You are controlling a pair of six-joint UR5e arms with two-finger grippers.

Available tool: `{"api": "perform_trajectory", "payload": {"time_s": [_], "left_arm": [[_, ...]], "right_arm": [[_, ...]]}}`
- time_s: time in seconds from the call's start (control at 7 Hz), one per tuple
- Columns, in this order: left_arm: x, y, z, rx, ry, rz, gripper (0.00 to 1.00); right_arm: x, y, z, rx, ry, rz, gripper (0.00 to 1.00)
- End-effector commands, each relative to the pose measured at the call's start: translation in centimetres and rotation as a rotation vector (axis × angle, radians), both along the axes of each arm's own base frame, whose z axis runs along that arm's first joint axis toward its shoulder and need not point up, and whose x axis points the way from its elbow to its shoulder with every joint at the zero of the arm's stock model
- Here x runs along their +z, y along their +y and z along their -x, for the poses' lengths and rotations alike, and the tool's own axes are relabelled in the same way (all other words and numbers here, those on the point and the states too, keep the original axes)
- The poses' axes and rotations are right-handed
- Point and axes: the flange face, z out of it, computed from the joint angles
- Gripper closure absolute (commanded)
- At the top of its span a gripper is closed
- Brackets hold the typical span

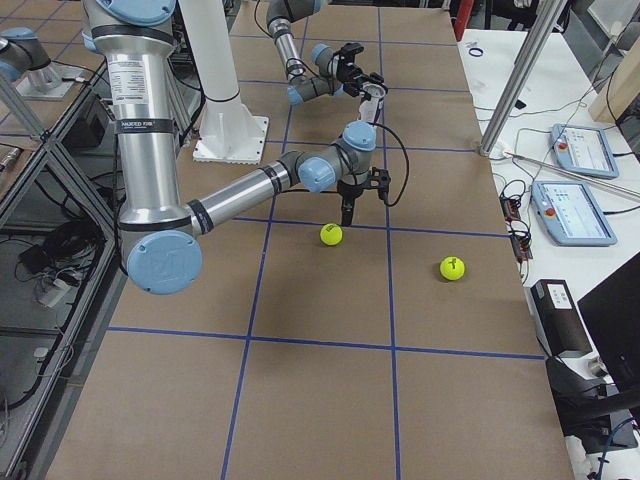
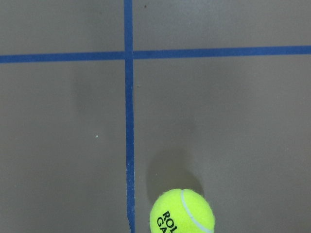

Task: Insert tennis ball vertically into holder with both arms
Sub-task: 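Hold the can with the left gripper while the right gripper reaches a yellow ball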

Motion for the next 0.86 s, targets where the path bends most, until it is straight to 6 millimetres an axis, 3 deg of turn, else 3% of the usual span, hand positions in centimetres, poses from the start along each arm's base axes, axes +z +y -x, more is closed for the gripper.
{"api": "perform_trajectory", "payload": {"time_s": [0.0, 0.14, 0.29, 0.71], "left_arm": [[0.1, 0.1, -0.1, 0.001, 0.002, -0.001, 0.30], [0.2, 0.1, -0.2, 0.002, 0.001, 0.000, 0.29], [1.5, 0.3, -0.1, 0.006, -0.012, 0.008, 0.29], [1.9, 0.4, -0.2, 0.006, -0.022, 0.010, 0.29]], "right_arm": [[1.6, 1.8, 3.1, -0.046, 0.060, -0.015, 0.00], [2.0, 2.4, 4.3, -0.064, 0.084, -0.035, 0.01], [2.4, 2.6, 4.4, -0.071, 0.090, -0.033, 0.01], [4.2, 3.0, 6.1, -0.096, 0.102, -0.050, 0.02]]}}
